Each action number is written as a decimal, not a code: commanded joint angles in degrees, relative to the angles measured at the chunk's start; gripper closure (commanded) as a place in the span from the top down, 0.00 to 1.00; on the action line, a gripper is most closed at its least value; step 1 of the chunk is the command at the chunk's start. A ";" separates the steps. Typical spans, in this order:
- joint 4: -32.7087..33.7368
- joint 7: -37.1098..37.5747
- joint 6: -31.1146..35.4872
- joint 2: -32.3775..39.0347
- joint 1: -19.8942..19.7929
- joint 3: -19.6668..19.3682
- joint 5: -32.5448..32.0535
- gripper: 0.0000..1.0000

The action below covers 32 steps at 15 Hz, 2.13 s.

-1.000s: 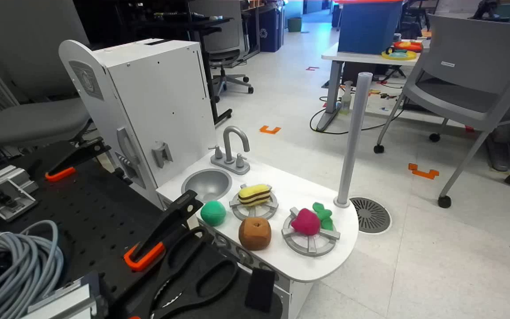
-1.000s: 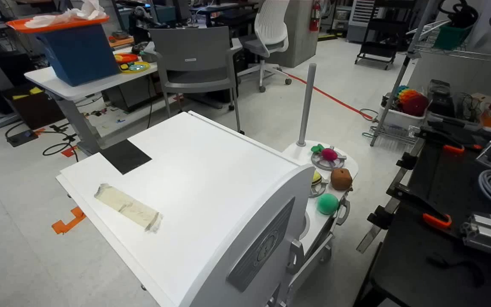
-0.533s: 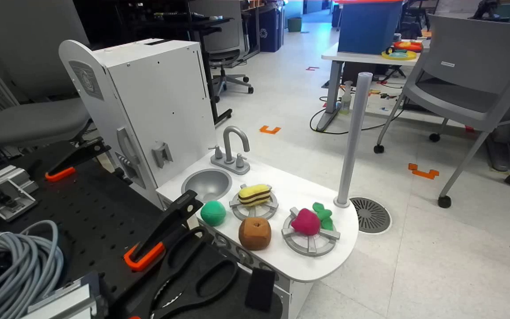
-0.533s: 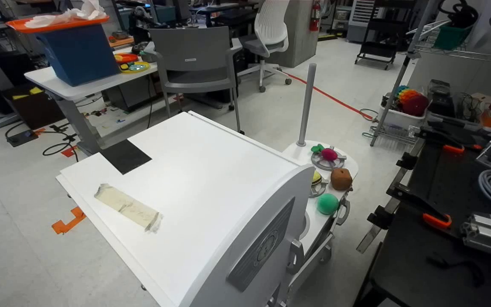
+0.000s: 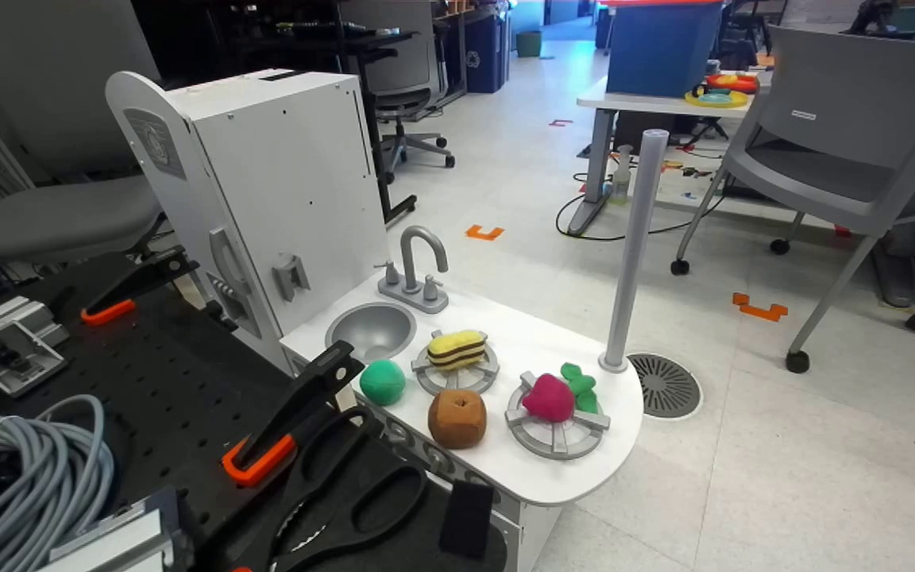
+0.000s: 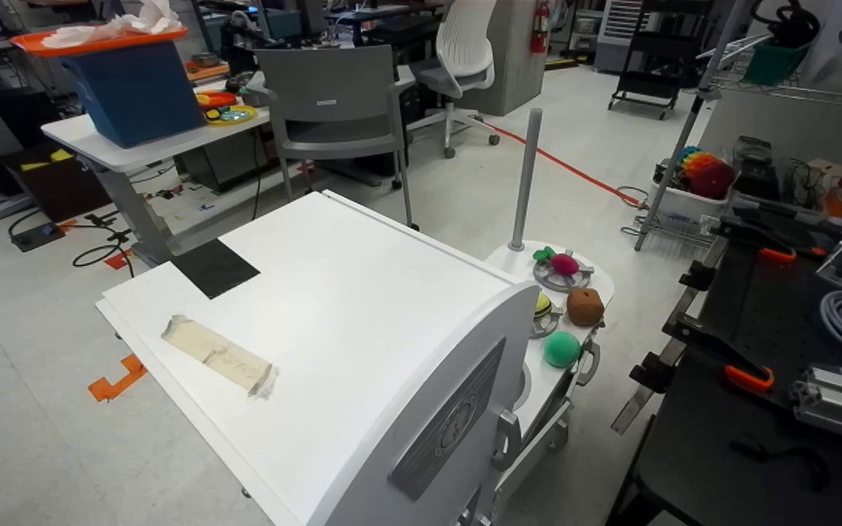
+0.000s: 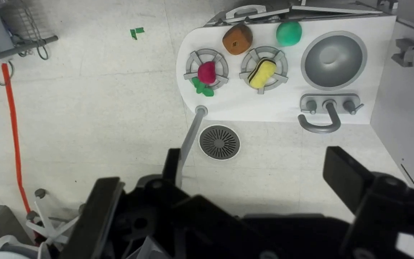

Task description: Pick the yellow object and put it in the sink

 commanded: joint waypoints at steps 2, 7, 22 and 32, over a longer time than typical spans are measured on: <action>3.45 -0.71 13.51 18.17 -1.22 -1.97 -5.46 1.00; 8.73 -3.61 23.84 38.41 0.04 -5.13 -0.58 1.00; 43.14 3.27 26.64 85.80 9.46 -10.82 6.88 1.00; 57.91 8.29 19.62 100.68 12.37 -14.38 7.19 0.89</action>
